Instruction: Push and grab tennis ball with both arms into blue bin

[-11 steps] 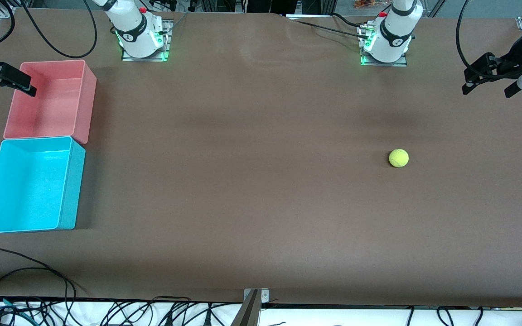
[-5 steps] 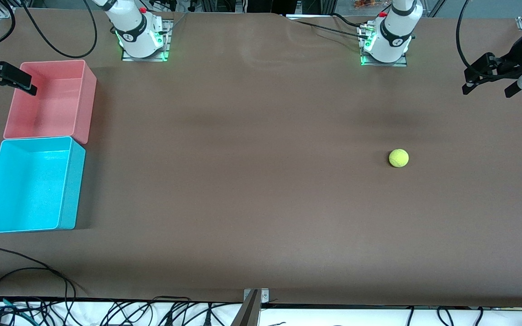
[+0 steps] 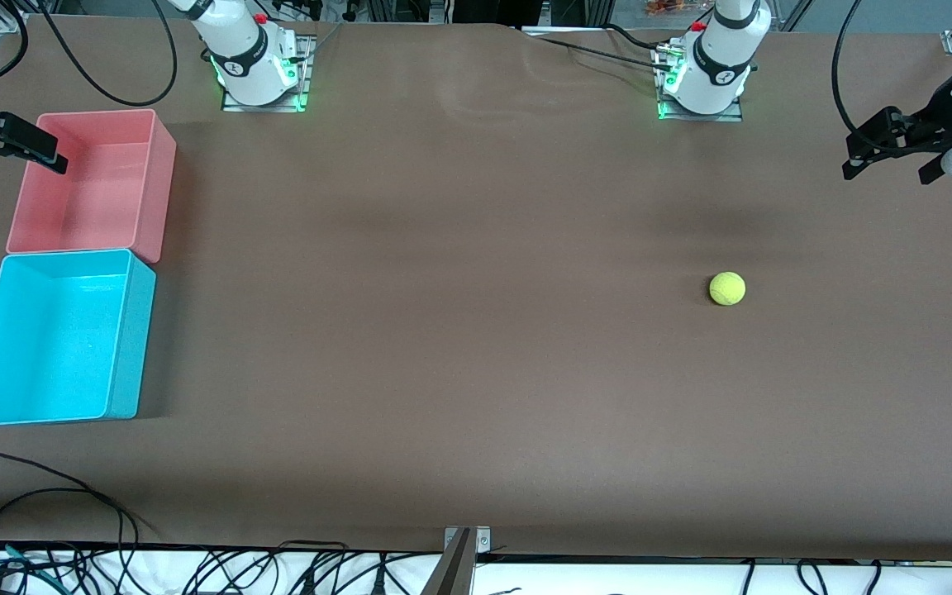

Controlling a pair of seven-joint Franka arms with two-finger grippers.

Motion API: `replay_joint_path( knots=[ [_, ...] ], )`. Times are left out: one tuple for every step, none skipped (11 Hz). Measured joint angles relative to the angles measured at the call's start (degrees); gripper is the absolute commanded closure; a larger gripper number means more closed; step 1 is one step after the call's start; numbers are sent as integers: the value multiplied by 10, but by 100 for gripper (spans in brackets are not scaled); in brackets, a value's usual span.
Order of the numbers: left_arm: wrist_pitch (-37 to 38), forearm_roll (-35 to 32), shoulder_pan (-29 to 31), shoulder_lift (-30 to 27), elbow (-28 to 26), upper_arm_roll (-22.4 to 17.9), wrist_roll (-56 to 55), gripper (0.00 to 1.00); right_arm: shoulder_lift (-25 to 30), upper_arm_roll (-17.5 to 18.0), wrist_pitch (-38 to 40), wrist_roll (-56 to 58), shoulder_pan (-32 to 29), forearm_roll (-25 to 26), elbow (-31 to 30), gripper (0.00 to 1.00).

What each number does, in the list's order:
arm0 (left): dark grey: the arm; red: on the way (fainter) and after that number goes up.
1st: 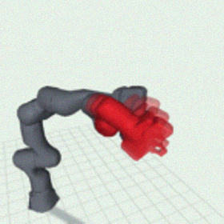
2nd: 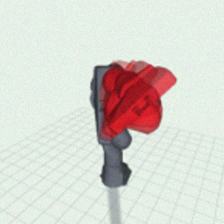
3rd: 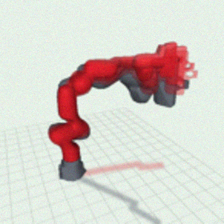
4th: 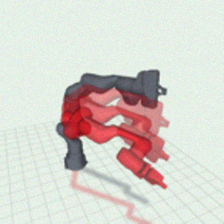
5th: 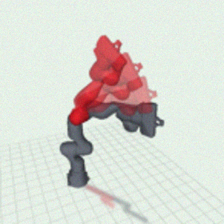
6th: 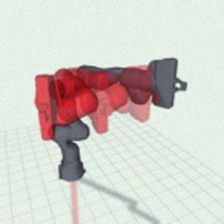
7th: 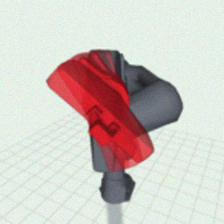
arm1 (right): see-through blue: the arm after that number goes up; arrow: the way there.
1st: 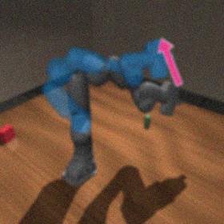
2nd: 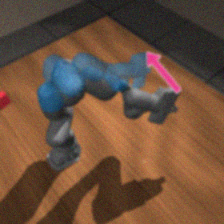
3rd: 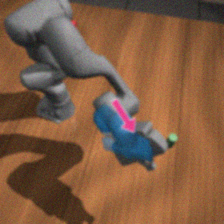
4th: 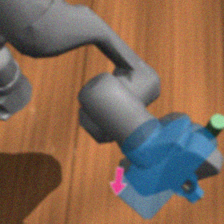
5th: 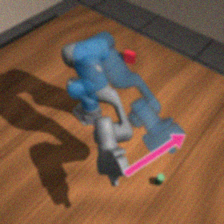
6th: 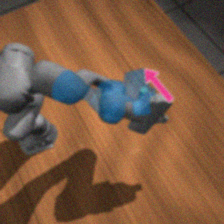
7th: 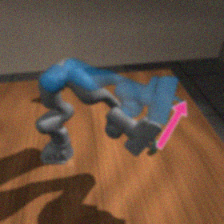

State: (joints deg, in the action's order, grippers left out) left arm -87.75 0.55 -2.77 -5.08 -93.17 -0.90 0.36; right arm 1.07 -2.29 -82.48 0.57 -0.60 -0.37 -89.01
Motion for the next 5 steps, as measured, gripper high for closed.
replay_joint_path(
  knots=[
    [0, 0, 0, 3, 0, -1, 0, 0, 0, 0, 0, 0, 0, 0, 0, 0],
    [0, 0, 0, 6, 0, -1, 0, 0, 0, 0, 0, 0, 0, 0, 0, 0],
    [0, 0, 0, 8, 0, 0, 0, 0, 0, 0, 0, 0, 0, 0, 0, 0],
    [0, 0, 0, 9, 0, 1, 0, 0, 0, 0, 0, 0, 0, 0, 0, 0],
    [1, 0, 0, 9, 0, 1, 0, 0, 0, 0, 0, 0, 0, 1, 0, 0]
  ],
)
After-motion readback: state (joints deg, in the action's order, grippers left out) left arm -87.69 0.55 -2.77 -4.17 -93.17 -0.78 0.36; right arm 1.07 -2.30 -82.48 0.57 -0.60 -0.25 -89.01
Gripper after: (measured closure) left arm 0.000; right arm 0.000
